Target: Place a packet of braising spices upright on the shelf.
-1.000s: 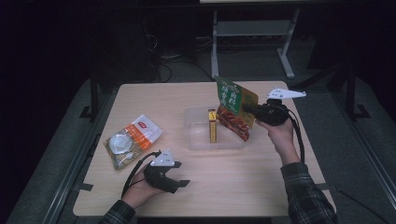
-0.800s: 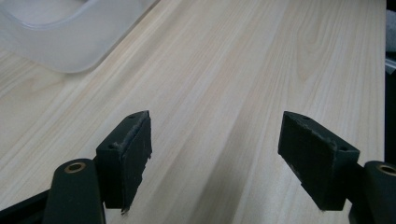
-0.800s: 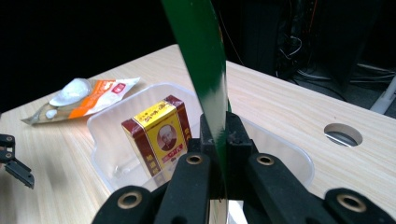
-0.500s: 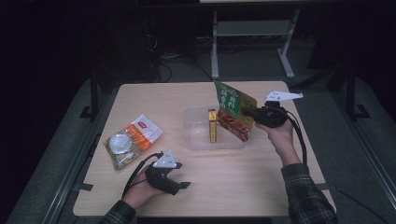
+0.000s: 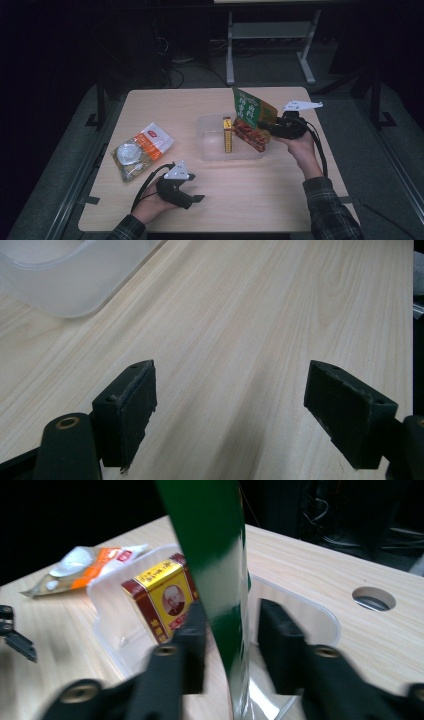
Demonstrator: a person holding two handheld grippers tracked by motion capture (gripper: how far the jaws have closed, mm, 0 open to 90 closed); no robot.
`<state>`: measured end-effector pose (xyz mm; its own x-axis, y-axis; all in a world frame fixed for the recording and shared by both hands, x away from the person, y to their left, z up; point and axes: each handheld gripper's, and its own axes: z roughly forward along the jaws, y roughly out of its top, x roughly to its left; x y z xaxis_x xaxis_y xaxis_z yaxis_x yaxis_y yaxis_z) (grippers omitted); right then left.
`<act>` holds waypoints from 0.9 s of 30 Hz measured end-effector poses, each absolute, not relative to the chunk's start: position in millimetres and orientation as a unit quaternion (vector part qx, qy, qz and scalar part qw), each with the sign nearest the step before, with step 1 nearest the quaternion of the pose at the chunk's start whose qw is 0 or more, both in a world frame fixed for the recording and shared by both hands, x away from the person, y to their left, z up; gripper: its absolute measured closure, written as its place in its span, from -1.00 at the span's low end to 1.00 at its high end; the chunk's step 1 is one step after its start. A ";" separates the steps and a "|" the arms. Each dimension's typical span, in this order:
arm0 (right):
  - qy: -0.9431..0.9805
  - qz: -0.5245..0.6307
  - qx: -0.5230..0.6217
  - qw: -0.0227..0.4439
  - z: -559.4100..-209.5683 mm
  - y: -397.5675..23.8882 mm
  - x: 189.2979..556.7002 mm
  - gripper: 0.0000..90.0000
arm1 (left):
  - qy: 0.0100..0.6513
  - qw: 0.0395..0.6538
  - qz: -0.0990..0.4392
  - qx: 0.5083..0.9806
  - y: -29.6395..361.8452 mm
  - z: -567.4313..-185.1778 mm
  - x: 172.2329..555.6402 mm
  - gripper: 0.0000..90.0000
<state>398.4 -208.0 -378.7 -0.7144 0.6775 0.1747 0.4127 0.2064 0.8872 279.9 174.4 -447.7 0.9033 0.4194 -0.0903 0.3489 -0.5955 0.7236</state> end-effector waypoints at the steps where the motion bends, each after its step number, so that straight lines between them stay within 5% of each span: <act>1: 0.766 0.517 0.360 0.127 -379.5 -206.9 398.7 0.22 | 0.215 0.395 0.046 0.892 174.5 -447.8 279.8 -0.55; 5: 0.770 0.504 0.368 0.132 -382.7 -203.9 399.0 -0.13 | 0.211 0.394 0.048 0.893 174.7 -447.3 279.6 -0.55; 11: 0.773 0.498 0.372 0.127 -383.5 -206.7 396.9 -0.40 | 0.204 0.390 0.048 0.897 175.0 -446.9 279.5 -0.54; 27: 0.785 0.474 0.371 0.149 -390.0 -226.0 357.3 -0.43 | 0.202 0.388 0.047 0.898 174.9 -447.3 278.6 -0.54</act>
<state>357.3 -226.0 -390.0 -0.6812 0.7226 0.1179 0.4403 0.2756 0.8545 278.6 174.9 -447.3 0.9139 0.3994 -0.0730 0.3270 -0.6174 0.7155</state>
